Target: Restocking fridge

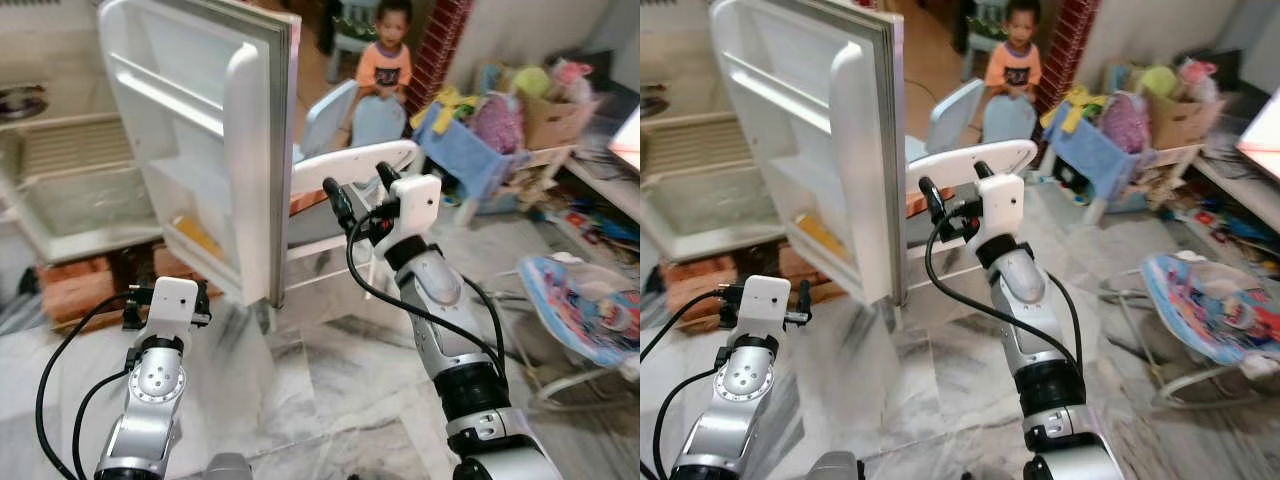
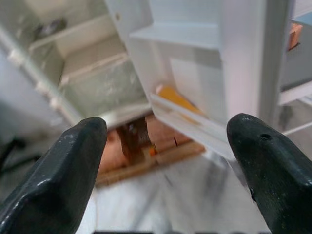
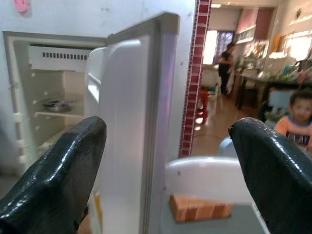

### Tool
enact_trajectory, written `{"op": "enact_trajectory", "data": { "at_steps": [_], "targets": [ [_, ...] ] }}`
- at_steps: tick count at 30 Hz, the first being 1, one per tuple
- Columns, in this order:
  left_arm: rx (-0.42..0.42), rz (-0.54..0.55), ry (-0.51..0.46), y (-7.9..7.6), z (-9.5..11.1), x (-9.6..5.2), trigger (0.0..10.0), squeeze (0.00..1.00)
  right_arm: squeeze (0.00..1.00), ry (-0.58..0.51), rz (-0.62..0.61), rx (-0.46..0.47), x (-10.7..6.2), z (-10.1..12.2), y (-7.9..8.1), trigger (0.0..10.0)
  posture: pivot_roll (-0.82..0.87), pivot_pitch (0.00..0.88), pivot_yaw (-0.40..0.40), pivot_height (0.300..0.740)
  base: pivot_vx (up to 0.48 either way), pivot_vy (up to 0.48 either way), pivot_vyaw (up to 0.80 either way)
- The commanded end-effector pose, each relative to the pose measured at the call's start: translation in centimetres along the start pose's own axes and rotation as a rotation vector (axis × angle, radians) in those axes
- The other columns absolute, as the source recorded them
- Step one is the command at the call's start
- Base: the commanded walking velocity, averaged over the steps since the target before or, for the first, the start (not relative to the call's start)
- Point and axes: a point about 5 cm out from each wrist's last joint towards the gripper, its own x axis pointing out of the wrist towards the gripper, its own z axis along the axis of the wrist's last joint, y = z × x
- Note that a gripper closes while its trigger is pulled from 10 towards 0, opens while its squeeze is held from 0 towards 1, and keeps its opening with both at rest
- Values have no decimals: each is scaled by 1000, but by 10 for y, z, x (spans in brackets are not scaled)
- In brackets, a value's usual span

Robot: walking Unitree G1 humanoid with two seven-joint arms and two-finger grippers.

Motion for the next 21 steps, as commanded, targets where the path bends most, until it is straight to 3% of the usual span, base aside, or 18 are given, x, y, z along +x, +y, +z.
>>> {"op": "enact_trajectory", "data": {
  "at_steps": [1,9,15,17,21],
  "targets": [
    [-6,-3,-21,1,5,1,10000,0,0,-3,-20,5,0,1,-4,10000,142,0,-35,740,0,0,0],
    [-25,44,-59,10,10,1,10000,0,0,7,-30,2,-6,-3,-5,10000,138,0,-33,740,0,0,0],
    [-53,80,-99,17,13,-3,10000,0,0,41,-92,-20,-22,-12,-14,10000,141,0,-36,740,288,0,0],
    [-69,83,-146,20,18,-6,10000,0,0,85,-140,-16,-40,-23,-20,10000,143,0,-37,740,377,0,0],
    [-70,84,-153,20,18,-9,10000,0,0,109,-149,-3,-48,-28,-18,10000,139,0,-36,740,465,0,0]
  ]
}}
